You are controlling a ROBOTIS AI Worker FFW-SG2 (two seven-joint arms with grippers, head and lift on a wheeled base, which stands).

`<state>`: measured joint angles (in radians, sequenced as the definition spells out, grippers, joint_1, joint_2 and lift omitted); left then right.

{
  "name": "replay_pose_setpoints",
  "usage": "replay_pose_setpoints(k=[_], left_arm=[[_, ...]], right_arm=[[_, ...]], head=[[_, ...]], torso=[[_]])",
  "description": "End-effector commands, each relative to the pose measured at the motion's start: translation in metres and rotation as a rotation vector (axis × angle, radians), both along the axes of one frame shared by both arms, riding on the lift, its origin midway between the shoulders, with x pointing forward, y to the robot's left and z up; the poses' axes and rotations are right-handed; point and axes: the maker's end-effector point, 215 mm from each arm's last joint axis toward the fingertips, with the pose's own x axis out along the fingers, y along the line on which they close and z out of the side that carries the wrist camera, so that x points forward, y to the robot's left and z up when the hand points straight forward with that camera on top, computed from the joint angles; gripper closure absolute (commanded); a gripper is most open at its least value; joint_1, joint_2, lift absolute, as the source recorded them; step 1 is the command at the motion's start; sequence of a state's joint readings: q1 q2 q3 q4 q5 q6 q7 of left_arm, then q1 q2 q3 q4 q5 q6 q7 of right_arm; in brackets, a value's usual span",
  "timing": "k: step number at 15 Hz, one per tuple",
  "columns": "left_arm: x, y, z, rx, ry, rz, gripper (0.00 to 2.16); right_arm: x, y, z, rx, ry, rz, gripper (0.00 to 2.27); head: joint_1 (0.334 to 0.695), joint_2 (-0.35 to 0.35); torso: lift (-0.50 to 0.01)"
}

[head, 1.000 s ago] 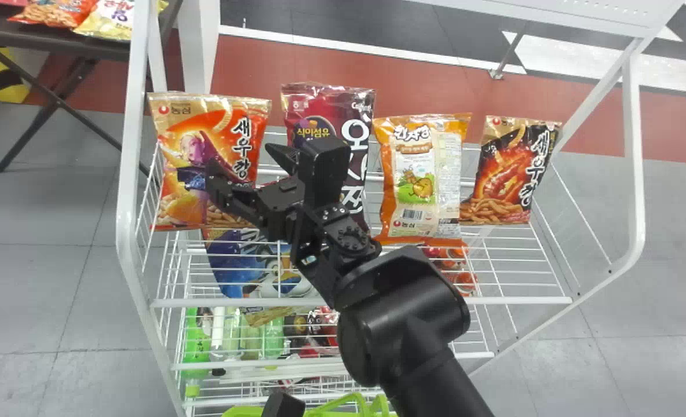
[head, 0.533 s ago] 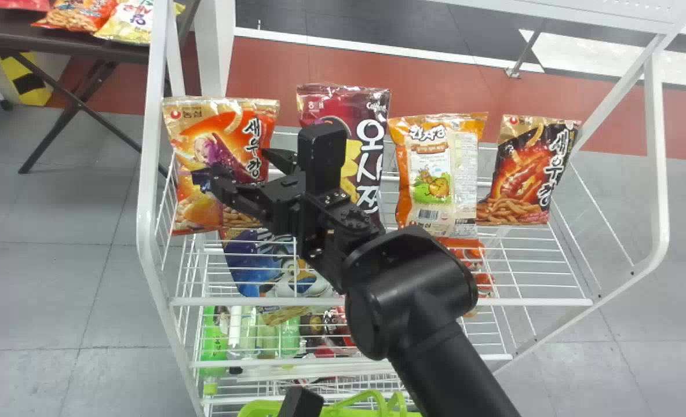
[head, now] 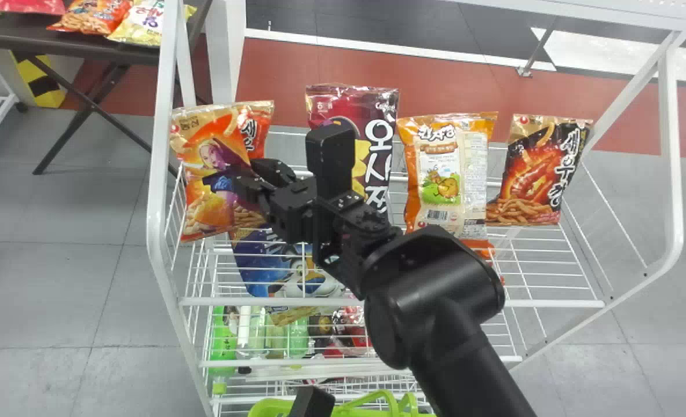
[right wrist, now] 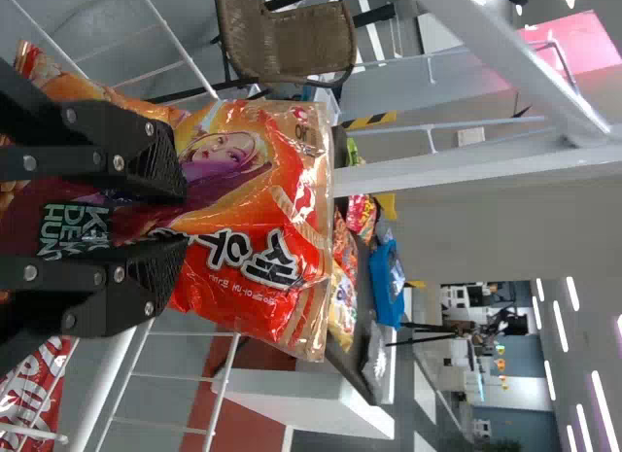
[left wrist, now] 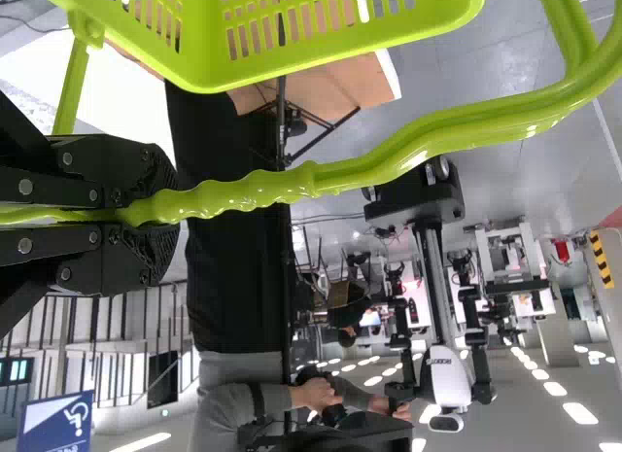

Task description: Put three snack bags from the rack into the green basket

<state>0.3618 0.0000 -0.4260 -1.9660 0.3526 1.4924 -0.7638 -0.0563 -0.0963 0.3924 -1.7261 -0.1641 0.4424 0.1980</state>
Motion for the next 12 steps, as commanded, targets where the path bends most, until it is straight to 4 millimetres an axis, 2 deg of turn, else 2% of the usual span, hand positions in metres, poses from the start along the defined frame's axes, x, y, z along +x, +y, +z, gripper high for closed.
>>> replay_pose_setpoints(k=[1, 6, 9, 12], left_arm=[[0.003, 0.0, 0.003, -0.009, -0.001, 0.014, 1.17], [0.009, 0.002, 0.001, -0.015, -0.008, 0.038, 1.17], [0.012, 0.003, 0.002, -0.018, -0.006, 0.05, 1.17], [0.018, 0.007, -0.002, -0.008, -0.011, 0.069, 1.17]], right_arm=[[-0.014, -0.019, 0.015, -0.001, -0.035, -0.013, 2.2], [-0.046, -0.066, 0.039, 0.042, -0.035, -0.051, 2.2], [-0.08, -0.086, 0.054, 0.088, 0.012, -0.042, 2.2], [-0.111, -0.112, 0.058, 0.077, 0.072, -0.057, 2.2]], head=[[0.695, -0.207], [0.695, -0.282], [0.695, -0.344], [0.695, -0.35]], torso=[[0.0], [0.0], [0.0], [0.0]])
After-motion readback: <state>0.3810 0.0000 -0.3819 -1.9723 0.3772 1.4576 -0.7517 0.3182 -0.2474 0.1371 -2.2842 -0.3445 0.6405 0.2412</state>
